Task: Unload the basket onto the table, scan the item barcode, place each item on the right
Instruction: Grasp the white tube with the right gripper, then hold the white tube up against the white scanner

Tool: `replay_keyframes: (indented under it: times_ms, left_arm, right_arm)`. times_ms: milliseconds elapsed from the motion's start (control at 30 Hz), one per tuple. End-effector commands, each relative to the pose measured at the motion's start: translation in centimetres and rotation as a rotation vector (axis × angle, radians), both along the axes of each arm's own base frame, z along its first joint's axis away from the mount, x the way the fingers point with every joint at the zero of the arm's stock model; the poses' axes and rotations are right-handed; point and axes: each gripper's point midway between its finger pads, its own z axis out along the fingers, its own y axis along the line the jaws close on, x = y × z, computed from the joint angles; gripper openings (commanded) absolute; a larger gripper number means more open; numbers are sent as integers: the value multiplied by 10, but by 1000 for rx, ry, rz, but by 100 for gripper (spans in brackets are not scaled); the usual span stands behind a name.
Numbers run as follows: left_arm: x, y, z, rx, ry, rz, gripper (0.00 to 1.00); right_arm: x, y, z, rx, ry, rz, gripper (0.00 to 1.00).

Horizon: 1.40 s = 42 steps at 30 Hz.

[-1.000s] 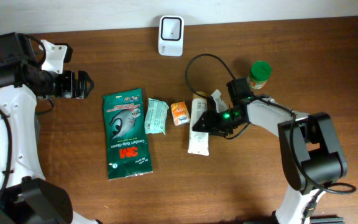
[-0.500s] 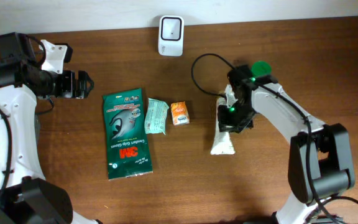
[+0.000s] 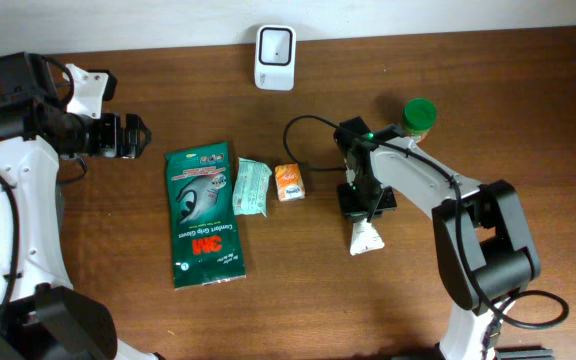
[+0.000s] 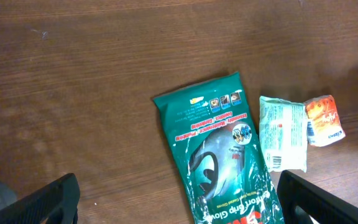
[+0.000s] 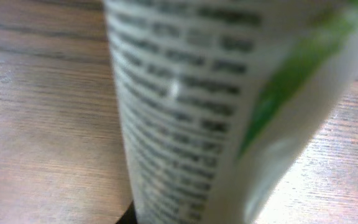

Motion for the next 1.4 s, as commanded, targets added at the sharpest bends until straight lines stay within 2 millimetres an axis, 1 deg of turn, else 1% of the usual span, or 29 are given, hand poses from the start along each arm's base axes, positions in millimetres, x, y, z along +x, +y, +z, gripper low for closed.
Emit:
replay_keyframes:
  times_ms: [0,33,67,100,133,167,200,233,300,367,433,567,600,667,700,767,800,867,933,967,1033,1067,1133,1200,1267,1333,1367]
  left_arm:
    - [1,1,11,11,-34,-11,99]
    - [1,1,11,11,-34,-12,99]
    - [1,1,11,11,-34,-12,99]
    - [1,1,11,11,-34,-11,99]
    - [1,1,11,11,-34,-12,99]
    - [1,1,11,11,-34,-12,99]
    - [1,1,11,11,-34,-12,99]
    - [1,1,11,11,-34,-12,99]
    - [1,1,11,11,-34,-11,99]
    - [1,1,11,11,-34,-11,99]
    - [1,1,11,11,-34,-12,99]
    - [1,1,11,11,-34,-12,99]
    - [1,1,11,11,-34,-12,99]
    - [1,1,11,11,-34,-11,99]
    - [1,1,11,11,-34,-12,99]
    - [1,1,11,11,-34,-11,99]
    - [1,1,11,11,-34,-12,99]
    - [1,1,11,11,-34,-12,99]
    - [1,1,11,11,-34,-11,99]
    - [1,1,11,11,-34,-11,99]
    - [1,1,11,11,-34,-11,99]
    - [1,1,11,11,-34,-11,99]
    - [1,1,11,11,-34,-12,99]
    - [1,1,11,11,-34,-12,99]
    - [1,1,11,11,-34,-12,99]
    - [1,1,11,11,-34,-11,99]
    - [1,1,11,11,-34,-11,99]
  right_arm:
    - [5,17,15,97,13,-15,4]
    - [12,28,31,168,-11,17,4]
    - [20,50,53,297,-51,99,4]
    - [24,72,78,434,-95,184,4]
    - [27,94,108,579,-144,265,4]
    - [31,109,138,689,-194,315,4]
    - [34,118,162,756,-235,339,4]
    - [35,128,191,838,-276,365,4]
    - [31,135,220,911,-300,388,4]
    - [21,138,247,967,-289,394,4]
    - [14,137,259,983,-275,391,4]
    - [12,137,264,984,-259,366,4]
    - [17,134,260,946,-253,312,4]
    - [29,127,258,863,-289,272,4]
    - [40,121,260,796,-337,250,4]
    - [66,111,275,685,-458,251,4]
    - [84,104,280,608,-524,243,4]
    - [133,79,275,330,-689,217,4]
    - [170,65,270,97,-826,242,4]
    - [189,62,268,-39,-895,270,4]
    - [221,62,261,-273,-990,341,4]
    - [237,66,254,-376,-1023,390,4]
    - [264,75,239,-511,-1063,480,4]
    - [284,84,224,-567,-1087,558,4]
    - [307,88,208,-650,-1137,564,4]
    - [324,90,185,-708,-1148,607,4]
    - [331,92,168,-736,-1136,650,4]
